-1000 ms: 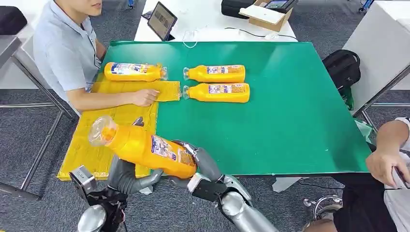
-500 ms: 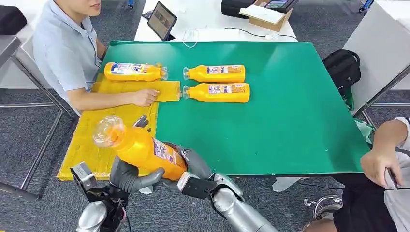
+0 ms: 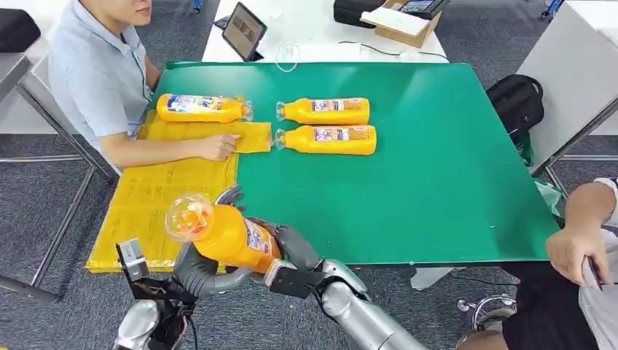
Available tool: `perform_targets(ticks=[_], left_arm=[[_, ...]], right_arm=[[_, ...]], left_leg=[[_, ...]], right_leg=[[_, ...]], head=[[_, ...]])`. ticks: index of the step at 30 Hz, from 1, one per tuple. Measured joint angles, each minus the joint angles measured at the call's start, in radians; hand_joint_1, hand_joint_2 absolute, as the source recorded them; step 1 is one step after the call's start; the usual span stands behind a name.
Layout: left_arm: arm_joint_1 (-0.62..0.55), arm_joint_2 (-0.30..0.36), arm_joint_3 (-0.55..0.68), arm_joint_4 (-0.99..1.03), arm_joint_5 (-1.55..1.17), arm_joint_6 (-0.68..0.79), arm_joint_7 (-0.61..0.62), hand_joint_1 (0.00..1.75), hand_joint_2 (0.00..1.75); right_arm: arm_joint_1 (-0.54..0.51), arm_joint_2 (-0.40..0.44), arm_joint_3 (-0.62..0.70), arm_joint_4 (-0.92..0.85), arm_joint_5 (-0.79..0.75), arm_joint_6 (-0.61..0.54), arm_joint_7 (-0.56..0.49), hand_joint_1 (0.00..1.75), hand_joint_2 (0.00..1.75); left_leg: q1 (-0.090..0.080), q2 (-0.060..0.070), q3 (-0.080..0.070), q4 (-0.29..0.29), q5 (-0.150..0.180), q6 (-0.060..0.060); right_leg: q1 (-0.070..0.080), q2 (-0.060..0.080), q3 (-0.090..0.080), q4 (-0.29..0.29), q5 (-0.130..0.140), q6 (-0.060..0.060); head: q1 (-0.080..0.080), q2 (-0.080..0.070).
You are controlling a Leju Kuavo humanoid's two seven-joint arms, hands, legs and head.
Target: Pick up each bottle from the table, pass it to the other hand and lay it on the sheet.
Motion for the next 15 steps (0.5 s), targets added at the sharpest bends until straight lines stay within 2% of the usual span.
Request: perform_targets(ticks=[14, 15], left_arm=[[-0.021, 0.017, -0.016, 0.021, -0.115, 0.082, 0.027, 1.75, 1.75], [-0.022, 0.017, -0.016, 0.023, -0.116, 0.089, 0.031, 1.75, 1.75]], right_arm=[[-0.022, 0.017, 0.0, 0.036, 0.035, -0.018, 0.044, 1.75, 1.75], [-0.022, 0.019, 0.0, 0.036, 0.036, -0.018, 0.046, 0.84, 1.75]], left_leg=[[0.0, 0.0, 0.0, 0.0, 0.0, 0.0], [0.0, 0.0, 0.0, 0.0, 0.0, 0.0]], right_leg=[[0.0, 0.0, 0.0, 0.0, 0.0, 0.0], [0.0, 0.0, 0.0, 0.0, 0.0, 0.0]], head=[[0.0, 0.0], [0.0, 0.0]])
